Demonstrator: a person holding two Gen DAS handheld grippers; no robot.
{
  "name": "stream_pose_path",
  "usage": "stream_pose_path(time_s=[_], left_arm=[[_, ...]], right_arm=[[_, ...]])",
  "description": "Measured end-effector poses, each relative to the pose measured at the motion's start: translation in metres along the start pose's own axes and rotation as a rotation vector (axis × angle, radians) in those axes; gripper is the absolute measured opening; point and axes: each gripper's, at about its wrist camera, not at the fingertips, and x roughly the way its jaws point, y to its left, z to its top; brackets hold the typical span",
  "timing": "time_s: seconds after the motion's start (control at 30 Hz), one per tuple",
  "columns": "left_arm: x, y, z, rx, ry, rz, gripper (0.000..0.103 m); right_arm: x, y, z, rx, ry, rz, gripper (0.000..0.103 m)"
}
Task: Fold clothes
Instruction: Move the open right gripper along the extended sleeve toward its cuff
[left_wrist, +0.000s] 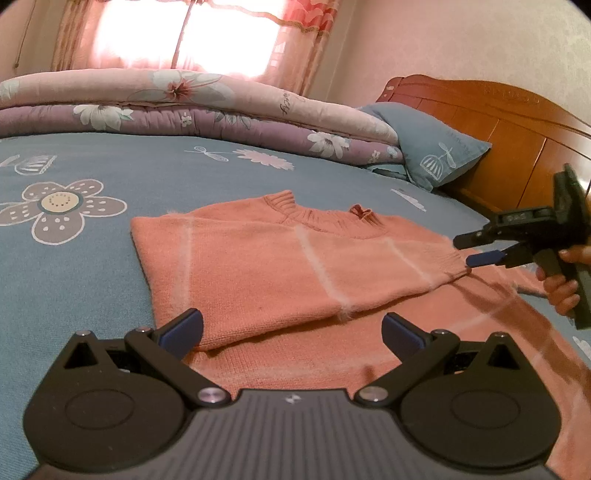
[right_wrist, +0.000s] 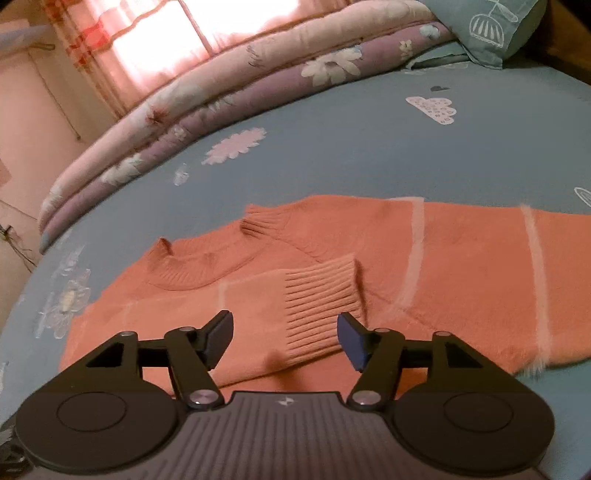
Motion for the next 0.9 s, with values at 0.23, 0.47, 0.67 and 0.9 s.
stream_pose_path(time_s=[0.23,0.47,0.67,0.9], left_arm=[[0.001,-0.002,0.000,0.013,0.006,0.009,0.103],[0.004,-0.008,0.000,0.050,0.018,0.038,0.103],[0.006,-0.015,-0.001,0.089,0.032,0.069,0.103],[0.009,-0.023,-0.002,0.142,0.050,0.108,0.103]], right_arm=[[-0.028,-0.035,-0.014,0.074,-0.042,0.026,0.069],[-0.049,-0.064,-0.029,0.109,-0.073,0.066,0.076],[-0.055,-0.071,-0.029,0.101,-0.083,0.103,0.077],[-0.063,-0.076,-0.027,0.092,-0.099,0.097,0.082]])
